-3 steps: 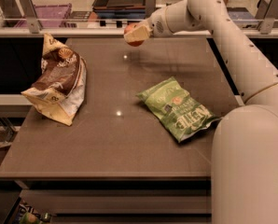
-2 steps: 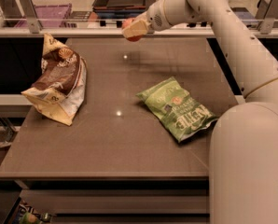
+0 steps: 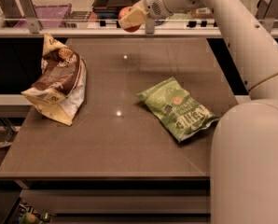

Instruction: Pick apple

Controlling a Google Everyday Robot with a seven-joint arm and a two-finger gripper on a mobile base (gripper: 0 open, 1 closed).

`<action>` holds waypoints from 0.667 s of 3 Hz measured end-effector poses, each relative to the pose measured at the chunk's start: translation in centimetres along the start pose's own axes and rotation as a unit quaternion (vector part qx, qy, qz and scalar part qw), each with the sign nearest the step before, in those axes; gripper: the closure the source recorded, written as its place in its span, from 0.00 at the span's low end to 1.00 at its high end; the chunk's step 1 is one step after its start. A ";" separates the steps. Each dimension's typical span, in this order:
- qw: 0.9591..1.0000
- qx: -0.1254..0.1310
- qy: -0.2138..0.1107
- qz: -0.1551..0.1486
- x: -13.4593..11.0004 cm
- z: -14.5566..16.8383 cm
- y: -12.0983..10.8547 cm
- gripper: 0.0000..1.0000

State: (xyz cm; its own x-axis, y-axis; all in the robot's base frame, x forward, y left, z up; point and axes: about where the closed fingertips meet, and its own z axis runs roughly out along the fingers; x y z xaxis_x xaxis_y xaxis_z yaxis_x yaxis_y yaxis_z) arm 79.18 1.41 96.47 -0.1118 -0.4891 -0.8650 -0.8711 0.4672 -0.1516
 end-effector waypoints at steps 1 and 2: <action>1.000 0.006 -0.005 -0.013 -1.0 -0.8 0.0 1.00; 0.999 0.017 -0.011 -0.028 -2.0 -1.7 0.0 1.00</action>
Offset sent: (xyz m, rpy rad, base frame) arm -0.0127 -0.0114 0.0471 -0.0185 -0.1272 -0.0117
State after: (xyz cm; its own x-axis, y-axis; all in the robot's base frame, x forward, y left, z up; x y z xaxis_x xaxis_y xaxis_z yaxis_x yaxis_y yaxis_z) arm 78.58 1.17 98.98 -0.0520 -0.4991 -0.8650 -0.8592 0.4639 -0.2160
